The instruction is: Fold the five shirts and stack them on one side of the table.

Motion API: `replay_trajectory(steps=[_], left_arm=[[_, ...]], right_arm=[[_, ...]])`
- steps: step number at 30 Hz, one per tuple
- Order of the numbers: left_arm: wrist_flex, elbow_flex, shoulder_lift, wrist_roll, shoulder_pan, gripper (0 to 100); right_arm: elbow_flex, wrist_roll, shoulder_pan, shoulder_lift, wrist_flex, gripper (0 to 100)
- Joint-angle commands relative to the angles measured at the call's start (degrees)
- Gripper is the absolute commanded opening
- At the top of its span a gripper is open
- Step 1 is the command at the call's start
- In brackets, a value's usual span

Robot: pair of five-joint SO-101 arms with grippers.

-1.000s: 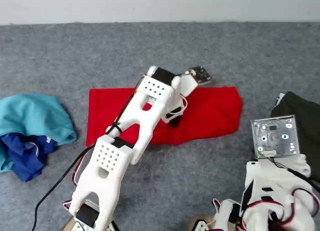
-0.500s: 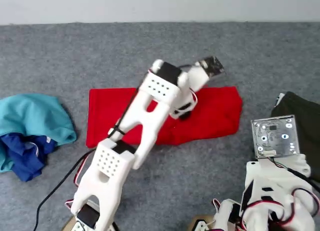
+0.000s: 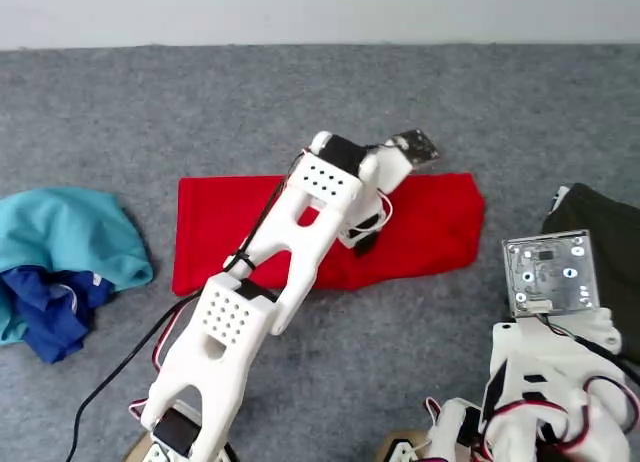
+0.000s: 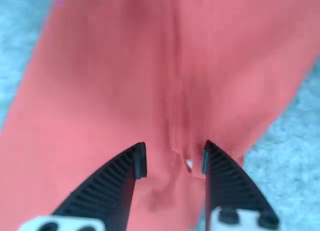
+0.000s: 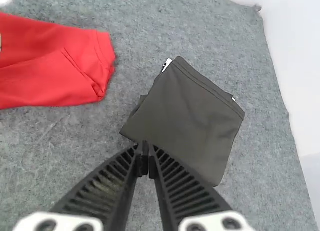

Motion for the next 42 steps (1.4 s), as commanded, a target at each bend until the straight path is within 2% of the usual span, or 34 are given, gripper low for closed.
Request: replay_trajectory(steps=[1, 4, 8, 11, 16, 20, 23, 31, 42], left_arm=[[1.7, -1.9, -5.3, 5.1, -1.6, 18], [1.7, 2.0, -10.5, 9.1, -3.3, 18], [1.7, 11.7, -19.5, 10.5, -8.5, 18], [1.6, 18.9, -26.6, 10.6, -15.4, 19], [1.6, 27.3, -35.5, 10.4, -29.3, 25], [1.5, 29.4, -35.6, 10.3, -38.5, 30], [1.1, 29.0, -31.6, 9.8, -42.4, 30], [-6.3, 29.0, -19.1, 8.8, -44.4, 30], [-8.8, 29.0, -10.7, 10.3, -38.7, 30]], right_arm=[[0.0, -0.3, 0.6, 0.0, 1.5, 1.1], [-0.1, -0.3, 0.7, -0.1, 1.6, 1.1], [-0.1, -0.3, 0.7, -0.1, 1.7, 1.1], [-0.1, -0.4, 0.7, -0.1, 1.7, 1.1], [0.3, -0.4, 0.7, -0.1, 1.7, 1.1], [0.4, -0.5, 0.6, -0.1, 1.5, 1.1], [0.4, -0.5, 0.5, -0.1, 1.5, 1.1], [0.4, -0.2, 0.5, -0.1, 1.5, 1.1], [0.3, -0.2, 0.7, -0.1, 1.7, 1.1]])
